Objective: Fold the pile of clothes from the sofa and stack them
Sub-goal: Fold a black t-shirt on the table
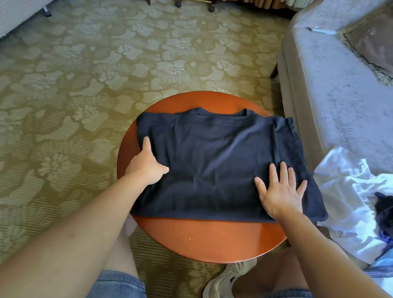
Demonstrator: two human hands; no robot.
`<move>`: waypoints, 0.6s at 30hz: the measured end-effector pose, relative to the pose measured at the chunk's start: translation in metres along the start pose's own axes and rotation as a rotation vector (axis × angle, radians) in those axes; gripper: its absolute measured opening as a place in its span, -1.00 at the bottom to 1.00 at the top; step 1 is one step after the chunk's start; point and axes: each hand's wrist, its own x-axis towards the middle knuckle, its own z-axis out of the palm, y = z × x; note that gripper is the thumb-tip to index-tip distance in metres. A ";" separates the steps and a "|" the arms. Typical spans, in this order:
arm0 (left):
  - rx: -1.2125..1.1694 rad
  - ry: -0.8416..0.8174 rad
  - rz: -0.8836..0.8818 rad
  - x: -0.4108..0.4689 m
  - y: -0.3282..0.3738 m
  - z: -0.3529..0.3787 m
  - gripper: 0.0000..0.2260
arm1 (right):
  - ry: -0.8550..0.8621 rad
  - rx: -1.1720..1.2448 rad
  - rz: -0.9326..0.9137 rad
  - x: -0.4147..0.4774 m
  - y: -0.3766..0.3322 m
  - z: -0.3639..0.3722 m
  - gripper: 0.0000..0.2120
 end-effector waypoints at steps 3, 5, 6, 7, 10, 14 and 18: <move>-0.040 0.003 0.079 0.003 0.000 -0.001 -0.18 | 0.058 -0.031 -0.035 0.005 -0.003 -0.007 -0.30; -0.140 -0.044 0.078 0.007 0.000 -0.004 -0.18 | 0.051 -0.020 -0.098 0.009 -0.009 -0.011 -0.28; -0.188 -0.072 0.072 0.008 -0.002 -0.005 -0.17 | 0.031 -0.003 -0.129 0.011 -0.013 -0.011 -0.28; -0.229 -0.096 0.066 0.010 -0.004 -0.006 -0.16 | 0.006 0.020 -0.151 0.015 -0.017 -0.011 -0.29; -0.284 -0.151 0.083 0.013 -0.007 -0.015 -0.15 | -0.022 0.108 -0.126 0.028 -0.020 -0.011 -0.33; -0.251 -0.191 0.195 0.012 -0.012 -0.021 -0.30 | 0.026 0.147 0.007 0.040 -0.005 -0.009 -0.32; -0.282 -0.156 0.288 0.015 -0.012 -0.014 -0.55 | 0.014 0.041 0.006 0.041 -0.008 -0.003 -0.30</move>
